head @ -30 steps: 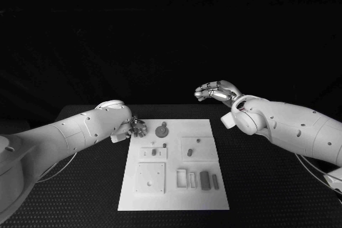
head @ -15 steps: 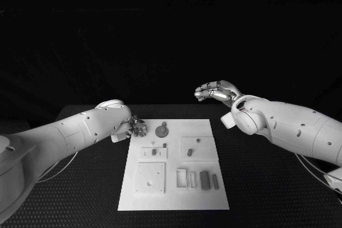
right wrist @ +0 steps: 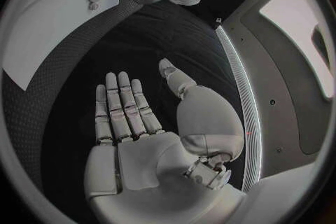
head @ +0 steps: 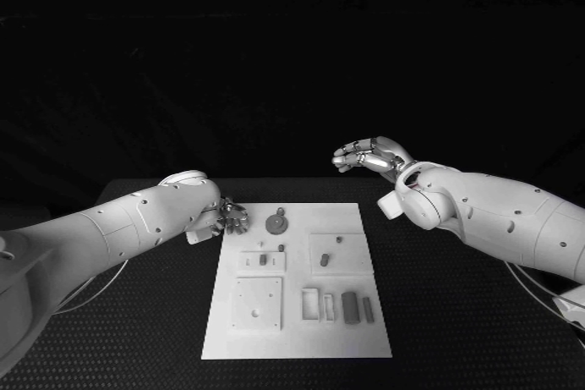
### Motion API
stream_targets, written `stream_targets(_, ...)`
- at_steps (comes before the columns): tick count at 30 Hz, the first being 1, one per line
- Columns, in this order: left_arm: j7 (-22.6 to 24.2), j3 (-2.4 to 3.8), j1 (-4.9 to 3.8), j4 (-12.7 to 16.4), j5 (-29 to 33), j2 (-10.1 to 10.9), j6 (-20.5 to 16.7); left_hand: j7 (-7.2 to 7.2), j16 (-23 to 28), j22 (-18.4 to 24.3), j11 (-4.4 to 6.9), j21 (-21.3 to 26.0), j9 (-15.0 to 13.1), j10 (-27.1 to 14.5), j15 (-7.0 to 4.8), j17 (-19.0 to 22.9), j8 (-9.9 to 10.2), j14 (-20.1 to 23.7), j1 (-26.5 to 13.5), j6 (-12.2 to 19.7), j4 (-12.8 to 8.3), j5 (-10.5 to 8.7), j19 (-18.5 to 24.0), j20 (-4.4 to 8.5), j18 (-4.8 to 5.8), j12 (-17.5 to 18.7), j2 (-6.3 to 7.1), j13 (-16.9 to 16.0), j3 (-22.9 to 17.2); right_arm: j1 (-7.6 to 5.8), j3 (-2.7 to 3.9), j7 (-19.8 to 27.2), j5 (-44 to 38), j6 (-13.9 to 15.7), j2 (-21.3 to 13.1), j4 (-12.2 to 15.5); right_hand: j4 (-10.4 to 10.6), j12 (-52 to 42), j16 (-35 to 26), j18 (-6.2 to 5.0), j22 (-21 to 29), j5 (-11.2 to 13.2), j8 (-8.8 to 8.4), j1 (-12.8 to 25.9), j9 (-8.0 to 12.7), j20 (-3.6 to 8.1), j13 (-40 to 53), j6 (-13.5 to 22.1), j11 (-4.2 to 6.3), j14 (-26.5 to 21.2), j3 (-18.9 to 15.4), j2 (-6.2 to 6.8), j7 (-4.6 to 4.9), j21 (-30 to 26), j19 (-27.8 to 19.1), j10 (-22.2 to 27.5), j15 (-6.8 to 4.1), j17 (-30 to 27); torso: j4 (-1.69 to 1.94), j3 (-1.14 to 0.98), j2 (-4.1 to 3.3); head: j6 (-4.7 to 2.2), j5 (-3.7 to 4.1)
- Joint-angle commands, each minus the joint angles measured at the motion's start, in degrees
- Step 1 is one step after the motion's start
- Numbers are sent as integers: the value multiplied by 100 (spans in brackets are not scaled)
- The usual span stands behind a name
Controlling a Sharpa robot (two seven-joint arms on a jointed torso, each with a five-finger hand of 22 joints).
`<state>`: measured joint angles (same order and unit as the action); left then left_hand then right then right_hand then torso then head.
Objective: Assemble the parts on the task board
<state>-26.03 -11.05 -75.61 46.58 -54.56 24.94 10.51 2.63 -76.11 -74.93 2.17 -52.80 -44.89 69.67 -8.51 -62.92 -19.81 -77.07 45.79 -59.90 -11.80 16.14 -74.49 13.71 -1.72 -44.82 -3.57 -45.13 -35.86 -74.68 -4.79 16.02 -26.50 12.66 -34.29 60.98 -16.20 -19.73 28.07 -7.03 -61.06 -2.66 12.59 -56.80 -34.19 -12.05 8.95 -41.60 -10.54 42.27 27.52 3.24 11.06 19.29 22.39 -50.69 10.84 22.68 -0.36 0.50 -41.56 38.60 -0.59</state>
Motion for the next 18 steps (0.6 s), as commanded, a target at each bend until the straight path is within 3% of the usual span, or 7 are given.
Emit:
stream_targets(1, 99, 4, -3, 123, 2, 64, -161, 64, -45, -101, 67, -29, -17, 136, -39, -16, -25, 10, 212, -127, -4, -3, 13, -12, -617, 44, -122, 23, -38, 0, 5, 16, -31, -76, 13, -61, 3, 32, -21, 99, -5, -5, 20, -8, 5, 7, -10, 28, -6, -5, -36, -33, 192, -22, -40, -51, 38, 8, 4, 1, 4, -1, -3)
stream_targets(8, 60, 38, -27, 537, 245, 342, -324, 53, -4, -100, 76, -33, -11, 206, -47, 78, -30, 52, 241, -165, -5, -16, 19, -12, -603, 86, -137, 57, -37, 0, 5, 19, -31, -63, 10, -171, 5, 33, -23, 100, -8, -5, 20, -4, 6, 7, -15, 29, -6, -4, -39, -29, 191, -24, -40, -52, 38, 10, 12, -3, 1, -6, -5)
stream_targets(14, -45, 46, -139, 1164, 372, 692, -379, 45, -7, -100, 84, -36, -7, 255, -53, 82, -33, 49, 248, -192, -7, -14, 20, -11, -595, 112, -133, 77, -26, 0, 5, 14, -31, -79, 6, -168, 5, 34, -25, 100, -9, -5, 20, -3, 7, 7, -17, 29, -6, -4, -39, -28, 190, -26, -40, -53, 39, 12, 8, -9, 1, 0, -19)
stream_targets(18, -131, 43, -168, 1578, 383, 912, -466, 40, -1, -100, 88, -38, -4, 279, -57, 101, -34, 56, 245, -207, -8, -14, 21, -10, -591, 128, -111, 88, -15, 0, 5, 12, -31, -77, 9, -189, 5, 34, -26, 100, -10, -5, 20, -3, 8, 7, -20, 30, -6, -4, -40, -28, 189, -27, -40, -54, 39, 13, 16, -8, 3, 8, -18)
